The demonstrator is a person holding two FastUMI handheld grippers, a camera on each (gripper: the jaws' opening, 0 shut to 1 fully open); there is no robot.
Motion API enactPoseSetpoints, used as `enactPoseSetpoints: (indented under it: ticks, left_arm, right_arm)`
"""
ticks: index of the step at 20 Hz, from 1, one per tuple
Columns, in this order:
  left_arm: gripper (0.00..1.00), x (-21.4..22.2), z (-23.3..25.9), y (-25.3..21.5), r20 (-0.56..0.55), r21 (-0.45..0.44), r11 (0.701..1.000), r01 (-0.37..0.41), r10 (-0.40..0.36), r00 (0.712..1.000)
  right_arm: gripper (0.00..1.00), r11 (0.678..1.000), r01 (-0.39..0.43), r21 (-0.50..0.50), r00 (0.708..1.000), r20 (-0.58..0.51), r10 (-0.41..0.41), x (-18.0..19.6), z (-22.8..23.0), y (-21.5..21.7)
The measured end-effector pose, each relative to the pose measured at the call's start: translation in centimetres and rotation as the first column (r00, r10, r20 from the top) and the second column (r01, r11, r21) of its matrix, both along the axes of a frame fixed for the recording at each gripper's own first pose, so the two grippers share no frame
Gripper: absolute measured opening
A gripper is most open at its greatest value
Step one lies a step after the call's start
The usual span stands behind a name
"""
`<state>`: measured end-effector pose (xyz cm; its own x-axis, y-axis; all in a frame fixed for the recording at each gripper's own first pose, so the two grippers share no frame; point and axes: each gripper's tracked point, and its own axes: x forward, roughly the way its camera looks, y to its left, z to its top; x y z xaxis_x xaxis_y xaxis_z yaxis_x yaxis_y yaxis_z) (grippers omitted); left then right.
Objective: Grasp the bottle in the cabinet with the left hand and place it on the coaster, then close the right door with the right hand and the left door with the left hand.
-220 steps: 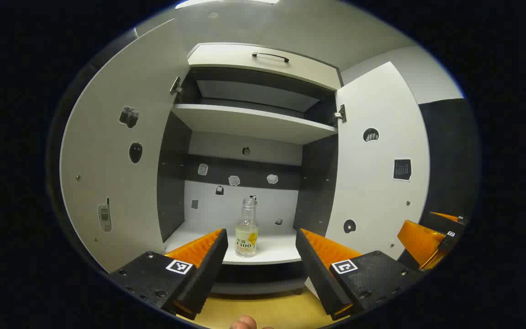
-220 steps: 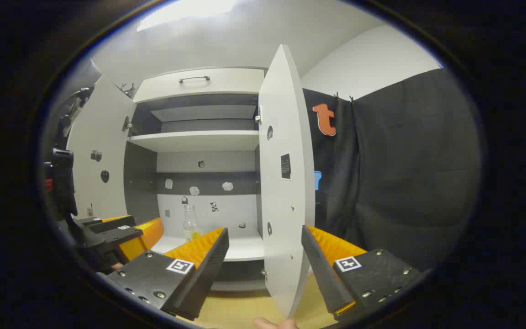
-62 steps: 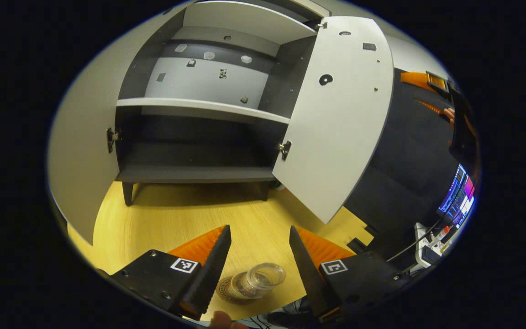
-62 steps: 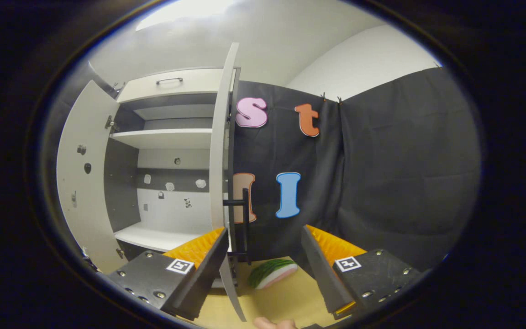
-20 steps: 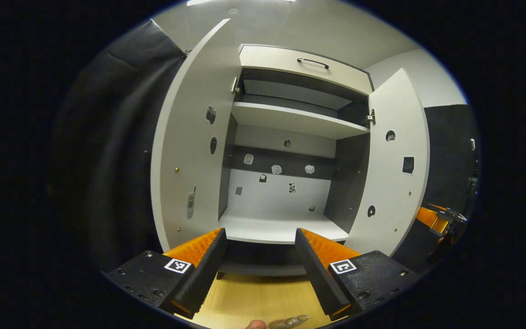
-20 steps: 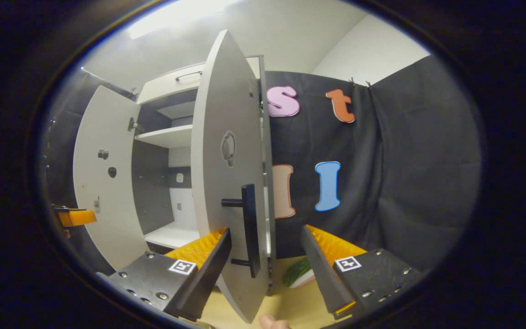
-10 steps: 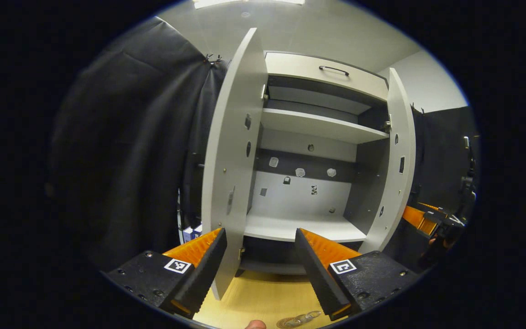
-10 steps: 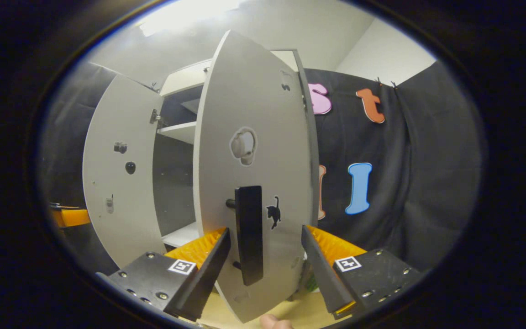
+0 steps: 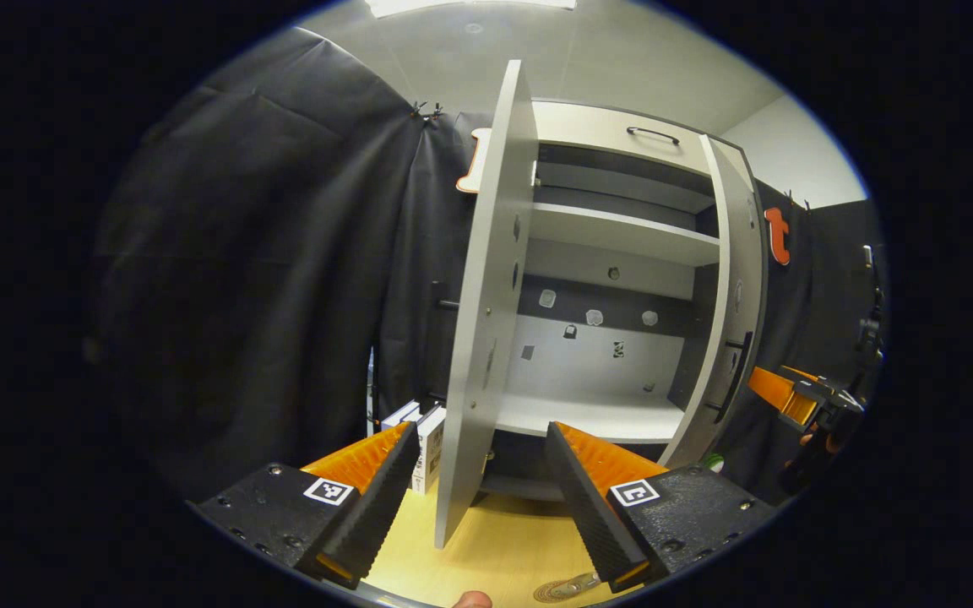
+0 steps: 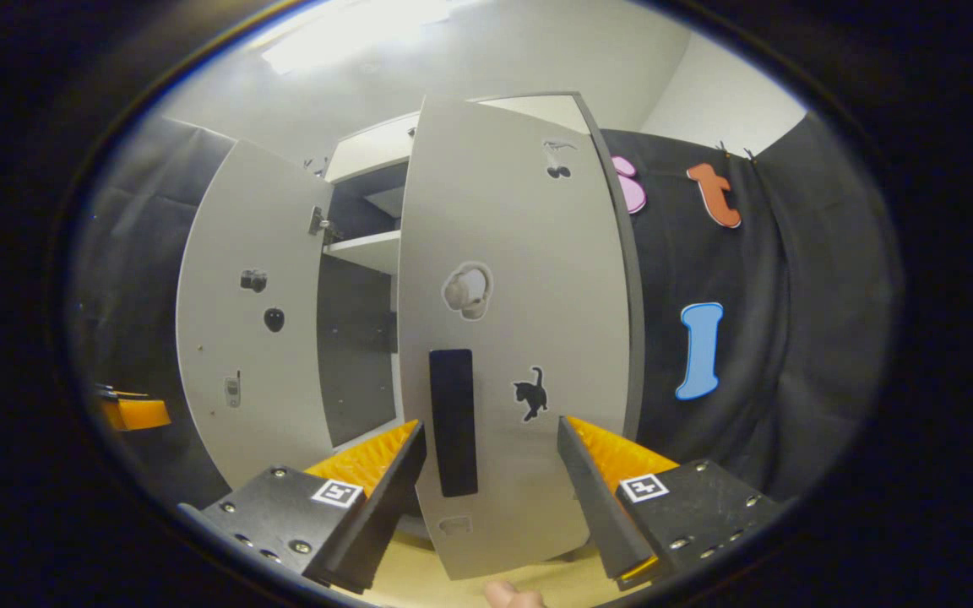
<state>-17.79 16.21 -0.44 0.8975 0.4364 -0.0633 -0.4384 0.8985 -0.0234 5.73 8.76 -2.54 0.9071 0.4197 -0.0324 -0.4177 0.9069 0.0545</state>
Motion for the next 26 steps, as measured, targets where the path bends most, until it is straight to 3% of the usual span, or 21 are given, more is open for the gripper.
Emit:
enactPoseSetpoints:
  ticks: [5,6,8,9,10,14,16,19,21,26]
  left_arm:
    - [0.95,-0.3,0.0,0.7,0.003,-0.003,1.0,-0.019,0.019,1.0]
    - [0.91,-0.3,0.0,0.8,0.003,-0.002,1.0,-0.021,0.021,1.0]
    - [0.95,-0.3,0.1,1.1,0.005,0.003,1.0,-0.023,0.023,1.0]
    - [0.91,-0.2,0.2,1.2,0.006,0.006,1.0,-0.025,0.025,1.0]
    - [0.95,-0.2,0.3,1.4,0.008,0.009,1.0,-0.028,0.028,1.0]
    - [0.95,-0.3,0.4,1.8,0.013,0.013,0.999,-0.041,0.041,0.999]
    - [0.91,-0.2,0.4,2.0,0.014,0.015,0.999,-0.051,0.051,0.999]
    - [0.95,-0.2,0.4,2.2,0.016,0.012,0.998,-0.067,0.067,0.998]
    - [0.95,-0.2,0.1,2.6,0.016,0.009,0.996,-0.084,0.083,0.996]
    - [0.9,-1.0,-0.4,6.2,0.019,0.003,0.986,-0.168,0.168,0.986]
  right_arm:
    - [0.95,1.0,-0.008,-0.008,1.0,0.001,0.008,-0.1,0.0,0.4]
    - [0.95,1.0,-0.007,-0.008,1.0,0.002,0.007,-0.2,0.0,0.5]
    - [0.95,1.0,-0.007,-0.007,1.0,0.002,0.007,-0.1,0.0,0.7]
    - [0.95,1.0,-0.007,-0.005,1.0,0.001,0.007,-0.1,0.1,0.7]
    - [0.95,1.0,-0.006,-0.003,1.0,0.0,0.006,0.0,0.1,0.7]
    - [0.95,1.0,0.003,0.002,1.0,0.002,-0.003,0.2,0.3,0.3]
    - [0.95,1.0,0.006,0.002,1.0,0.002,-0.006,0.2,0.3,0.3]
    - [0.95,1.0,0.01,0.003,1.0,0.007,-0.01,0.2,0.6,0.4]
    - [0.92,1.0,0.009,0.003,1.0,0.009,-0.009,0.1,0.8,0.5]
    - [0.95,1.0,0.002,-0.006,1.0,0.01,-0.002,-0.3,0.7,0.8]
